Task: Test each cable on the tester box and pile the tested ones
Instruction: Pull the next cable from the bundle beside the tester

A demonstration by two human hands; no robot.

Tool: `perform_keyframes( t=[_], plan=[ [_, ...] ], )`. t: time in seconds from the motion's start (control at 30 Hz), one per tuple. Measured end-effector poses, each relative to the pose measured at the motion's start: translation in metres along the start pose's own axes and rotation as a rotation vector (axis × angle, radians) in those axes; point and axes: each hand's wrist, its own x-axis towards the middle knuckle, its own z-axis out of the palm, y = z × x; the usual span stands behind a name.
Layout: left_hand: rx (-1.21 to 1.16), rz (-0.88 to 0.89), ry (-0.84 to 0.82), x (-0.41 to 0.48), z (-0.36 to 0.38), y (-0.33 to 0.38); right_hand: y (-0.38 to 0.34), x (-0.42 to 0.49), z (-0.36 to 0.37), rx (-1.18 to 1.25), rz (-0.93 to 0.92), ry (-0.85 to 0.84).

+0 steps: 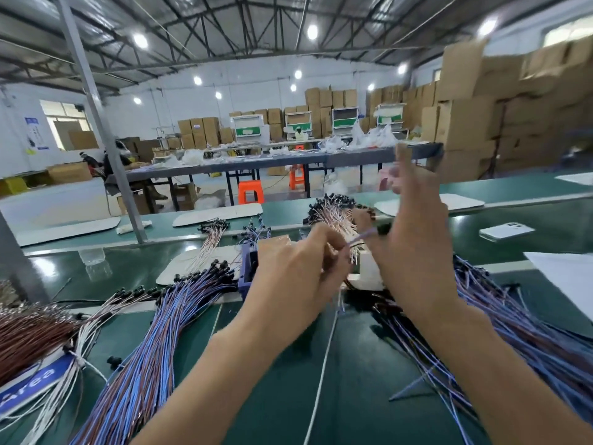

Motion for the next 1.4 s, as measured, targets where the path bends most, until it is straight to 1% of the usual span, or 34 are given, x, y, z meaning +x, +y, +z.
perform_keyframes(
  t=[0.03, 0.07, 0.1, 0.13, 0.2, 0.23, 0.33, 0.4, 0.5, 0.6, 0.67, 0.73, 0.8, 0.87, 0.9, 0.97, 1.1, 1.2, 1.3, 1.37, 1.4],
  plan=[
    [-0.107, -0.06, 0.018, 0.008, 0.0, 0.005, 0.002, 0.002, -0.01, 0.142, 0.202, 0.027],
    [-0.229, -0.139, 0.043, 0.016, 0.0, 0.01, 0.006, 0.003, -0.019, 0.25, 0.348, 0.016],
    [-0.354, -0.215, 0.061, 0.024, 0.002, 0.016, 0.009, 0.001, -0.026, 0.292, 0.411, -0.052],
    [-0.478, -0.274, 0.069, 0.031, 0.005, 0.022, 0.013, -0.002, -0.032, 0.299, 0.413, -0.161],
    [-0.664, -0.339, 0.076, 0.047, 0.015, 0.034, 0.02, -0.012, -0.041, 0.333, 0.356, -0.368],
    [-0.72, -0.361, 0.088, 0.054, 0.021, 0.038, 0.024, -0.018, -0.045, 0.347, 0.342, -0.416],
    [-0.869, -0.456, 0.126, 0.075, 0.049, 0.043, 0.051, -0.032, -0.055, 0.315, 0.397, -0.396],
    [-0.985, -0.565, 0.122, 0.086, 0.072, 0.04, 0.071, -0.038, -0.065, 0.191, 0.426, -0.356],
    [-1.089, -0.733, 0.035, 0.096, 0.114, 0.036, 0.099, -0.048, -0.078, -0.033, 0.443, -0.384],
    [-1.089, -0.897, -0.122, 0.098, 0.159, 0.037, 0.12, -0.06, -0.086, -0.265, 0.449, -0.482],
    [-1.068, -0.959, -0.262, 0.095, 0.183, 0.038, 0.131, -0.071, -0.088, -0.436, 0.445, -0.558],
    [-1.055, -1.002, -0.372, 0.09, 0.197, 0.039, 0.14, -0.08, -0.088, -0.534, 0.468, -0.638],
    [-1.05, -1.001, -0.418, 0.081, 0.204, 0.039, 0.144, -0.088, -0.087, -0.631, 0.467, -0.703],
    [-1.015, -0.938, -0.437, 0.072, 0.204, 0.035, 0.145, -0.093, -0.085, -0.704, 0.456, -0.676],
    [-0.99, -0.899, -0.444, 0.067, 0.202, 0.031, 0.143, -0.094, -0.083, -0.696, 0.446, -0.631],
    [-0.946, -0.839, -0.469, 0.054, 0.193, 0.021, 0.133, -0.094, -0.075, -0.591, 0.413, -0.538],
    [-0.868, -0.799, -0.545, 0.021, 0.167, -0.011, 0.099, -0.098, -0.033, -0.404, 0.309, -0.516],
    [-0.725, -0.752, -0.618, -0.007, 0.141, -0.048, 0.072, -0.111, 0.012, -0.287, 0.244, -0.57],
    [-0.605, -0.756, -0.679, -0.036, 0.109, -0.092, 0.051, -0.131, 0.057, -0.205, 0.213, -0.701],
    [-0.551, -0.807, -0.662, -0.053, 0.084, -0.121, 0.041, -0.142, 0.082, -0.152, 0.217, -0.752],
    [-0.517, -0.839, -0.626, -0.061, 0.071, -0.134, 0.037, -0.147, 0.093, -0.125, 0.228, -0.764]
  ],
)
